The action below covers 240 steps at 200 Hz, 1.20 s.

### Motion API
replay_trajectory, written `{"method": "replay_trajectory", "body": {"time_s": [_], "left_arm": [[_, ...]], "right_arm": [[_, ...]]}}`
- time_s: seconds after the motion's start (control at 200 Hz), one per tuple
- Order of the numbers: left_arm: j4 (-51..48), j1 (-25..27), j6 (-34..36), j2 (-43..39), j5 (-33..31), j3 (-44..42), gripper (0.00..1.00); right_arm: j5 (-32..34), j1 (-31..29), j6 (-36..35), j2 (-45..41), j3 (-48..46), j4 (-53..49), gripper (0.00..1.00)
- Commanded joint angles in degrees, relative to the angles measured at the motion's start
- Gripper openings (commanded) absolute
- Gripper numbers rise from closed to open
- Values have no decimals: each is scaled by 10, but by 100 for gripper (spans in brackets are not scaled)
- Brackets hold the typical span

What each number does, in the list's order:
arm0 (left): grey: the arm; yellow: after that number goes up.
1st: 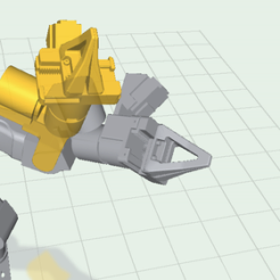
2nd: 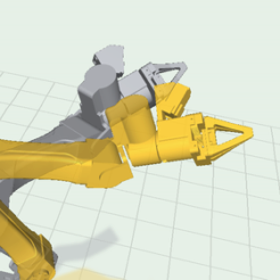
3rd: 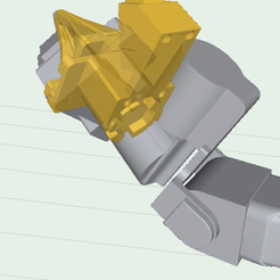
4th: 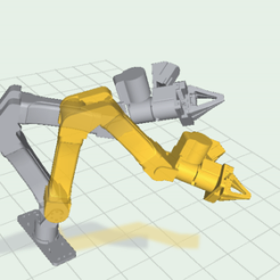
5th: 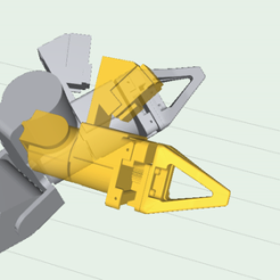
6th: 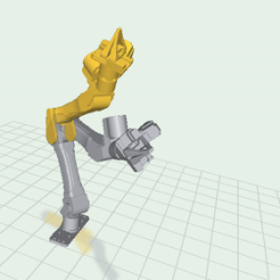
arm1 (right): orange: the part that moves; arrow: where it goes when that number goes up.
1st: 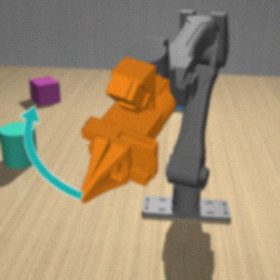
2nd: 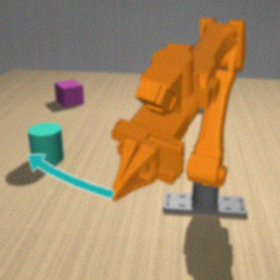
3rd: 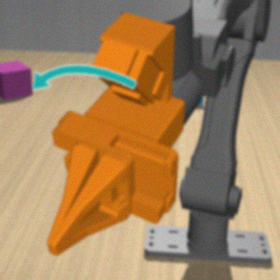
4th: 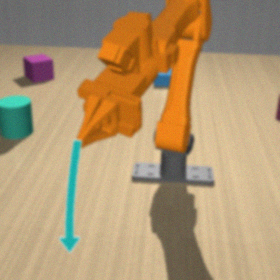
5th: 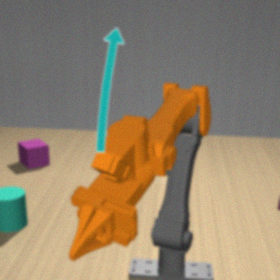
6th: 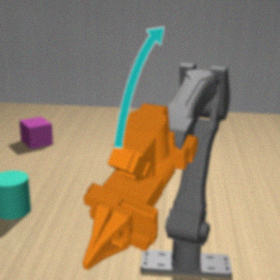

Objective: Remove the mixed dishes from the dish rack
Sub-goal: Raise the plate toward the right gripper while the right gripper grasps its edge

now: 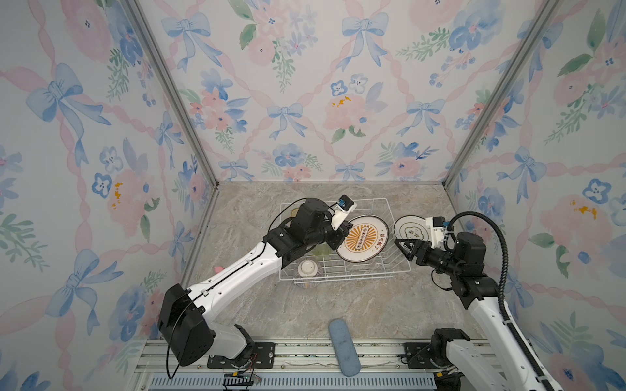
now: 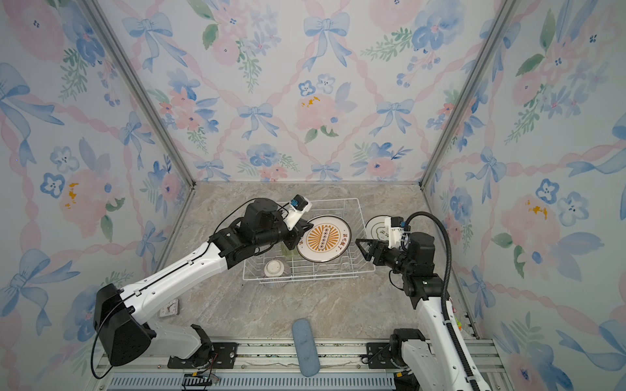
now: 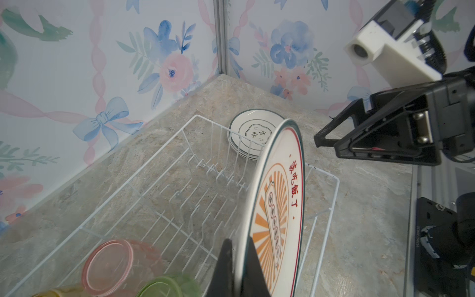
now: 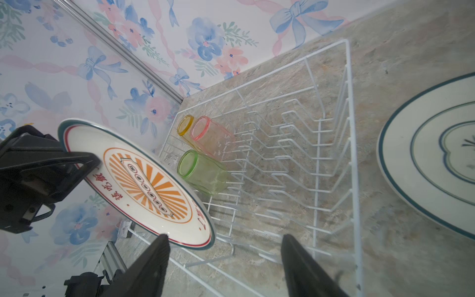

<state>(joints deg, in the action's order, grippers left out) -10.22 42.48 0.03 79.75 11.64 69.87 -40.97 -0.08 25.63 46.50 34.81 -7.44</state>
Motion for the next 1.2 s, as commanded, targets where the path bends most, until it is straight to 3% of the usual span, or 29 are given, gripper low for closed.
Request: {"method": "replay_trajectory", "body": {"time_s": [0.0,0.2,0.445,0.615,1.195], "left_arm": [[84,-26,-73,-22,112,-18,0],[155,-61,-136,-16,197,-46,0],[199,-76,-178,13,244,-53,0],[219,-78,-197,36,262,-51,0],[258,-78,-228,71,294,-46,0]], "right_arm": [[-65,4,27,1,-17,73,69],[-88,4,34,7,-31,102,66],[-125,-6,73,13,-52,187,63],[-126,-27,79,14,-53,207,59],[-124,-63,98,54,-50,262,31]]}}
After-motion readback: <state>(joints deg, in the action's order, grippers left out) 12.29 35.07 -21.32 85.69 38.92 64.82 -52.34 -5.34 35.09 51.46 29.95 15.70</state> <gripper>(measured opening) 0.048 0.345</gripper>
